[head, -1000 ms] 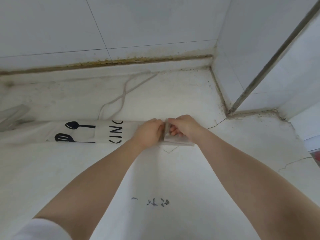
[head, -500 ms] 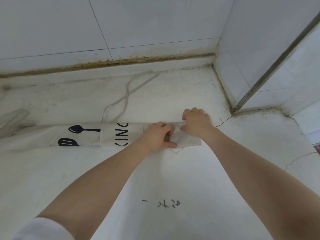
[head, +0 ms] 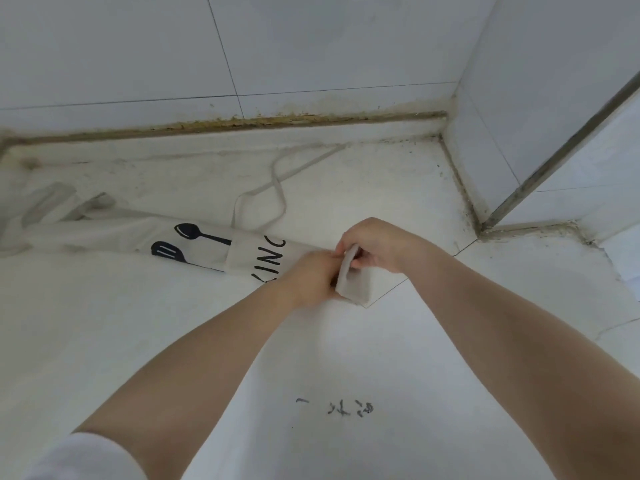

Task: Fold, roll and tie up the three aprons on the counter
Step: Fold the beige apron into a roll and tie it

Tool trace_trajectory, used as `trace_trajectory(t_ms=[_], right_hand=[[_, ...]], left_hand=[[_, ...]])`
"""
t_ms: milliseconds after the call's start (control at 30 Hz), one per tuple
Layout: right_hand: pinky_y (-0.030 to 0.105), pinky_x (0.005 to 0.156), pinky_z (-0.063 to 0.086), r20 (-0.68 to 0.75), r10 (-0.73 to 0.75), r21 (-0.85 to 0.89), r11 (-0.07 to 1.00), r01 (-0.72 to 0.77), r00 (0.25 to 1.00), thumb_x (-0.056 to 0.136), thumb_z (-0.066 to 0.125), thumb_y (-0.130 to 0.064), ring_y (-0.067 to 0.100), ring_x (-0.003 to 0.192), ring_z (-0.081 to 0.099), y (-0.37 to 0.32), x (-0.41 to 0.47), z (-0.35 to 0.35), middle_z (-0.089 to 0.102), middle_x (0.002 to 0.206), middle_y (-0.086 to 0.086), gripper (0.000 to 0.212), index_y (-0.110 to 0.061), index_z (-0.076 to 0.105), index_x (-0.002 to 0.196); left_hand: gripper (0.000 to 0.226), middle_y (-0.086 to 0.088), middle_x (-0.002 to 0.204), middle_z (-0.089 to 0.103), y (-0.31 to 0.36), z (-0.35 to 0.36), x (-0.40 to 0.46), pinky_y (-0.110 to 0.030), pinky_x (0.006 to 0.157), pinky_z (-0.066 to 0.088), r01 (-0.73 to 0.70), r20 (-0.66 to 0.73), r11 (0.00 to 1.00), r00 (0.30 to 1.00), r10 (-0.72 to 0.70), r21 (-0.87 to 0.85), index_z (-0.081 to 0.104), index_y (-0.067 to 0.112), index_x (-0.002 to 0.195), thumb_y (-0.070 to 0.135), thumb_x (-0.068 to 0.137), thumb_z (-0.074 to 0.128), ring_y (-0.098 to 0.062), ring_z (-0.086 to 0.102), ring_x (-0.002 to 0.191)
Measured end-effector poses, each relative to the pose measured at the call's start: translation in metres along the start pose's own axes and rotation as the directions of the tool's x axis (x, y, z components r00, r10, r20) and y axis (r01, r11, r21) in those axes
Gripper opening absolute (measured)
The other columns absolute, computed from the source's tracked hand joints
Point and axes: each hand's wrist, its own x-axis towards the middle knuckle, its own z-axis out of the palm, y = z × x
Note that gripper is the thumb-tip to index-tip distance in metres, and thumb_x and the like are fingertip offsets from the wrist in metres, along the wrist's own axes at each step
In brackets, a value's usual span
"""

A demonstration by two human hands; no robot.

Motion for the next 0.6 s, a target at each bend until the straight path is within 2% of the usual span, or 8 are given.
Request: trace_trajectory(t_ms=[67,167,233,300,367,467,567,600], right_hand=[[0.020,0.047,0.053,0.005,0.010,0.212,0.977,-0.011,1.000,0.089,0.048,-0.006,0.019,0.064,0.054,0.001,0.009,0.006,0.053,0.080,0.013,0.013,0.001,0.057,0.083],[0.031,0.051,0.059,0.042,0.062,0.356,0.931,-0.073,0.997,0.089,0.043,-0.003,0.024,0.064,0.051,0.003,0.017,0.015,0.047,0.075,0.012,0.011,0.001,0.052,0.084],[0.030,0.056,0.058,0.036,0.102,0.267,0.958,-0.108,0.994,0.088,0.043,0.006,0.027,0.065,0.057,0.006,0.021,0.024,0.049,0.076,0.014,0.012,0.002,0.054,0.087],[0.026,0.057,0.057,-0.021,0.079,0.151,0.986,-0.075,0.997,0.088,0.050,0.009,0.022,0.058,0.063,0.009,0.025,0.034,0.055,0.076,0.015,0.013,-0.001,0.056,0.082],[0.024,0.052,0.054,-0.124,-0.040,-0.196,0.981,0.015,0.991,0.087,0.060,-0.005,0.015,0.052,0.062,0.012,0.031,0.039,0.059,0.069,0.011,0.014,-0.006,0.056,0.074],[0.028,0.065,0.043,-0.273,-0.249,-0.790,0.609,-0.069,0.929,0.089,0.057,-0.025,0.023,0.078,0.055,0.008,0.033,0.048,0.061,0.088,0.008,0.016,-0.014,0.054,0.078],[0.034,0.088,0.040,-0.217,-0.357,-0.947,0.304,-0.107,0.909,0.096,0.043,-0.027,0.028,0.112,0.047,0.011,0.034,0.056,0.048,0.124,0.013,0.028,-0.009,0.057,0.113],[0.034,0.090,0.039,-0.200,-0.345,-0.957,0.270,-0.107,0.917,0.097,0.041,-0.026,0.029,0.115,0.047,0.012,0.034,0.057,0.047,0.126,0.013,0.031,-0.008,0.056,0.117]], left_hand=[[0.037,0.007,0.114,0.056,-0.011,-0.010,-0.004,-0.032,0.093,0.026,0.048,0.025,0.984,0.998,-0.053,0.174,0.060,0.026,0.117,0.044,0.084,0.061,-0.017,0.040,0.110],[0.027,-0.003,0.120,0.052,-0.029,-0.031,-0.015,-0.031,0.091,0.034,0.111,-0.004,0.968,0.994,-0.113,0.227,0.065,0.020,0.113,0.024,0.091,0.052,-0.027,0.046,0.105],[0.023,-0.016,0.103,0.059,-0.042,-0.041,-0.023,-0.033,0.078,0.042,0.203,-0.112,0.970,0.976,-0.189,0.136,0.067,0.006,0.097,0.015,0.091,0.047,-0.032,0.057,0.094],[0.026,-0.011,0.082,0.059,-0.050,-0.044,-0.028,-0.035,0.068,0.043,0.270,-0.126,0.955,0.959,-0.255,0.124,0.056,0.007,0.077,0.022,0.094,0.045,-0.033,0.058,0.085],[0.036,0.000,0.072,0.048,-0.049,-0.038,-0.032,-0.031,0.062,0.035,0.282,-0.066,0.950,0.959,-0.275,0.133,0.046,0.014,0.069,0.042,0.091,0.051,-0.026,0.051,0.076],[0.047,0.001,0.087,0.047,-0.043,-0.026,-0.034,-0.030,0.064,0.035,0.259,-0.053,0.928,0.966,-0.254,0.268,0.047,0.018,0.084,0.064,0.080,0.055,-0.019,0.047,0.080],[0.050,0.001,0.101,0.058,-0.043,-0.017,-0.032,-0.031,0.065,0.038,0.232,-0.127,0.909,0.972,-0.200,0.347,0.049,0.016,0.101,0.062,0.083,0.052,-0.022,0.057,0.093],[0.049,0.000,0.103,0.060,-0.045,-0.017,-0.032,-0.031,0.065,0.038,0.230,-0.144,0.917,0.971,-0.192,0.325,0.048,0.015,0.104,0.059,0.083,0.054,-0.023,0.058,0.095]])
